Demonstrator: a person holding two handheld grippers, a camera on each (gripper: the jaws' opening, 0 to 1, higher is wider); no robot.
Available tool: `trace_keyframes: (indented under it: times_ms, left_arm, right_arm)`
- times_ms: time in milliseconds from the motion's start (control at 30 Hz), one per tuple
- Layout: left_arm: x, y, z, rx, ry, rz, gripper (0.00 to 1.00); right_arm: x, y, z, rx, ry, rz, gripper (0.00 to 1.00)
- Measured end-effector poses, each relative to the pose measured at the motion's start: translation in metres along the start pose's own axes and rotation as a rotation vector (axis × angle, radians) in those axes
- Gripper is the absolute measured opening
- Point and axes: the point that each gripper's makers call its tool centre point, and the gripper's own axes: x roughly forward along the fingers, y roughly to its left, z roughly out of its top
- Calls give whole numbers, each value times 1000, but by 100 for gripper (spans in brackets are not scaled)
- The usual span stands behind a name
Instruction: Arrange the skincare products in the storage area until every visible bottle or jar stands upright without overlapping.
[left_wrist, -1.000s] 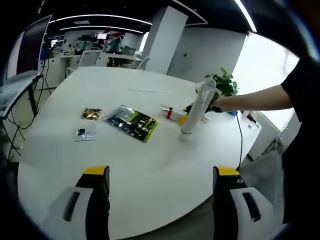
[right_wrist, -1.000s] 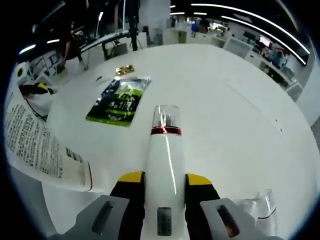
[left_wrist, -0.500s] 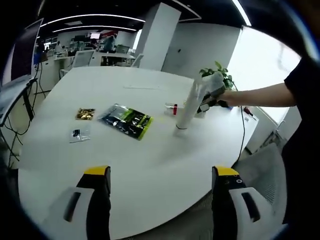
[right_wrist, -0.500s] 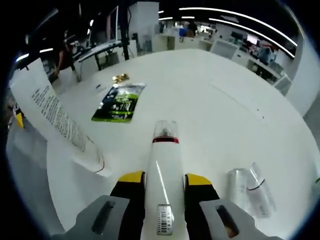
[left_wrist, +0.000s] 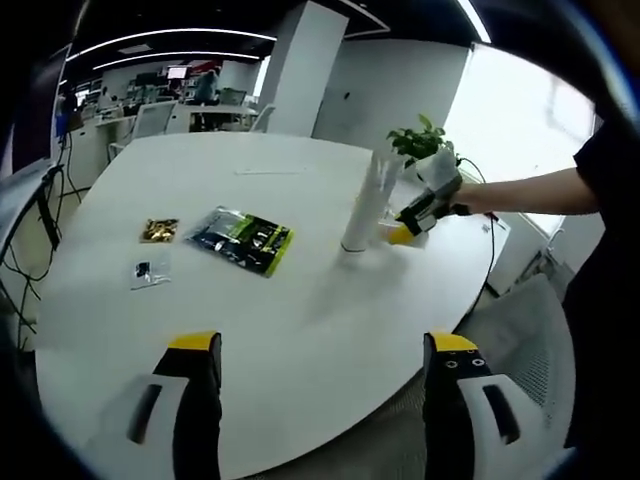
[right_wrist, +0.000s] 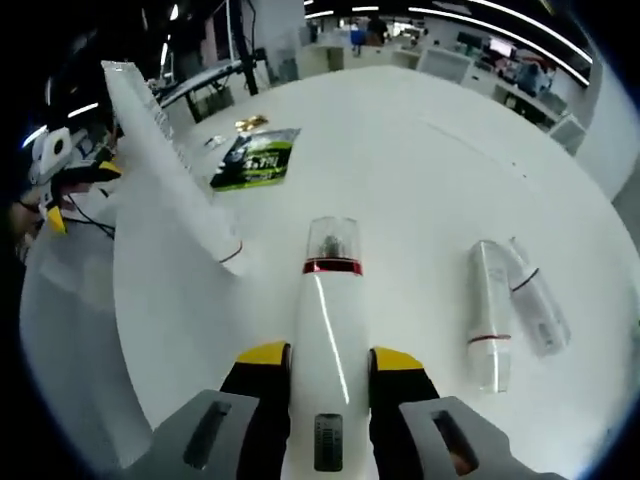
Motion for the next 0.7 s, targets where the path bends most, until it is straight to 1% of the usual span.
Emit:
trace_keyframes:
  times_ms: [67,100,167,200,267,300,367,433,467,500,600,700]
  left_arm:
    - [0,-1,-1,6,4,-4,75]
    - [1,-2,-1,8,5,-6,75]
    - [1,-3,-1,11,7,-10,75]
    - [1,-4,-2,14,10,-13,75]
    - [1,-4,-2,20,14,-15,75]
    - [1,-5,-3,22,15,-17,75]
    - [2,-6,-3,25,18,-19,76]
    - [1,-6,-3,25,19,-20,76]
    - [1,-6,-3,26,20,-21,75]
    - [1,-6,-4,26,21,-22,75]
    - [2,-5,-5,29,25,-24,75]
    - [3,-4,-6,31,26,-24,75]
  right_arm:
    - [-5,6,-13,-10,42,-1,22]
    - [-5,2,-16,-18,62,-2,22]
    - [-7,3,-22,-29,90,-6,22]
    - [-6,1,-30,-58,117,-25,22]
    - [-5,2,-37,-66,147,-30,22]
    - [-7,3,-37,-74,156,-28,22]
    - [-6,9,-44,-78,175,-27,22]
    - [-5,10,-49,-95,194,-32,22]
    - [-5,8,-48,-113,187,-39,22]
    - [-5,9,-48,-102,198,-41,22]
    - [-3,9,-43,-117,206,-40,22]
    - [-3,9,-45,-139,225,-31,23]
